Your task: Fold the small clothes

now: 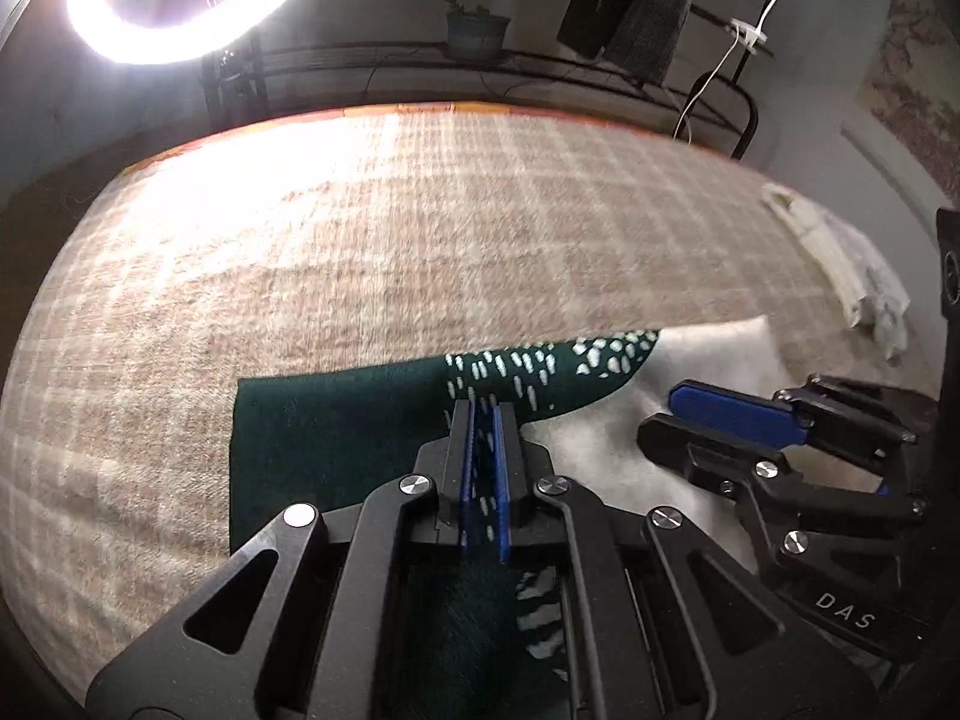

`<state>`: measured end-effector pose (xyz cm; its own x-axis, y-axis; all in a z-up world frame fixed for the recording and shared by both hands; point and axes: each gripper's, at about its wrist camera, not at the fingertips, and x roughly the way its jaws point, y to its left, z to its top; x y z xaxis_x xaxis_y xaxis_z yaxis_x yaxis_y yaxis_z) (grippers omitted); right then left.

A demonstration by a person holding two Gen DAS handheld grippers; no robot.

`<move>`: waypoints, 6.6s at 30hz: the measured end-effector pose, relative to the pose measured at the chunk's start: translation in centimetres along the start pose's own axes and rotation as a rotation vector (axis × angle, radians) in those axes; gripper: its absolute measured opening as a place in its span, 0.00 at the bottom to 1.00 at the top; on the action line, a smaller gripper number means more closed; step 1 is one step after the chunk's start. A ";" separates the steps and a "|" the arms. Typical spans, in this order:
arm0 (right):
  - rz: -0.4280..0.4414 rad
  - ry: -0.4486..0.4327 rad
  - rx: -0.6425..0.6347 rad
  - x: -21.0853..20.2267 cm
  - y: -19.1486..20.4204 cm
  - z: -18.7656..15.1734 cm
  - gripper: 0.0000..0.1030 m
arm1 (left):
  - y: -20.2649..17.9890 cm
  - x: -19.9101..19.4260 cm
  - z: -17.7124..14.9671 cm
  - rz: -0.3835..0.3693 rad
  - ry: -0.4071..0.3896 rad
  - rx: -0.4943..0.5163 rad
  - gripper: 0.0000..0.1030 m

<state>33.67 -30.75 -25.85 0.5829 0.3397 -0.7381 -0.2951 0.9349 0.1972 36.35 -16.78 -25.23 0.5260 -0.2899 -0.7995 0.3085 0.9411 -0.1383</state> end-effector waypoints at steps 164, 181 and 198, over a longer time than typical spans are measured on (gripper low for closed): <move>-0.473 -0.200 0.246 -29.8 -34.0 2.4 0.47 | -32.4 -4.4 13.8 -0.298 -0.212 0.135 0.31; -0.538 -0.306 0.263 -37.4 -19.7 1.3 0.47 | -27.8 -20.3 6.1 -0.269 -0.377 0.248 0.32; -0.624 -0.370 0.311 -37.7 -9.1 -6.8 0.65 | -23.8 -25.1 -3.3 -0.282 -0.420 0.276 0.54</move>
<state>9.20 -52.79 -4.20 0.8013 -0.2961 -0.5198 0.3628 0.9314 0.0286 13.19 -31.31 -3.85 0.6458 -0.6203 -0.4452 0.6483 0.7535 -0.1094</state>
